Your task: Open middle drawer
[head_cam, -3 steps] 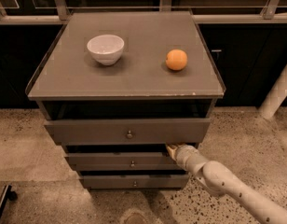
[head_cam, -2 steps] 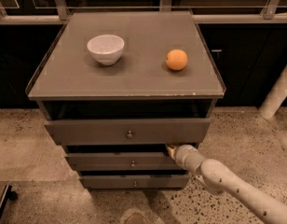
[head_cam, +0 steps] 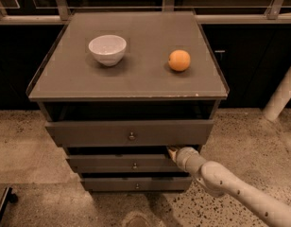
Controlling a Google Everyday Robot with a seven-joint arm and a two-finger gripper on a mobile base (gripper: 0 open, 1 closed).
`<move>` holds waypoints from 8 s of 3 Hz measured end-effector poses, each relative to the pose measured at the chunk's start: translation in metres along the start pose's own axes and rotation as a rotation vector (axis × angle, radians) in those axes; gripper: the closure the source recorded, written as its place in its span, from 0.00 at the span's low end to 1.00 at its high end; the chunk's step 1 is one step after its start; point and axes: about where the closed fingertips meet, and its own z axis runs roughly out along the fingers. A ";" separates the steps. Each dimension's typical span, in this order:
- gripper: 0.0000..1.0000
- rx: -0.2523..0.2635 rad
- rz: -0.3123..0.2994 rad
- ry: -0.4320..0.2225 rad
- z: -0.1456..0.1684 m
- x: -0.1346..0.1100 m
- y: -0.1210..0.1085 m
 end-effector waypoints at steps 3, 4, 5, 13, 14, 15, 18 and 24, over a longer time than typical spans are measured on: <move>1.00 0.016 -0.037 0.068 0.008 0.018 -0.004; 1.00 0.009 -0.039 0.076 0.008 0.016 -0.003; 1.00 -0.021 -0.025 0.102 0.002 0.023 0.005; 1.00 -0.408 0.050 0.223 -0.108 0.044 0.073; 1.00 -0.408 0.050 0.223 -0.108 0.044 0.073; 1.00 -0.354 0.057 0.187 -0.117 0.028 0.058; 1.00 -0.305 0.063 0.150 -0.093 0.025 0.036; 1.00 -0.338 0.083 0.234 -0.062 0.056 0.040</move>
Offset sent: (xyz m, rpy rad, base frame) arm 0.0035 -0.0060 -0.0216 -0.0802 0.0396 -0.0094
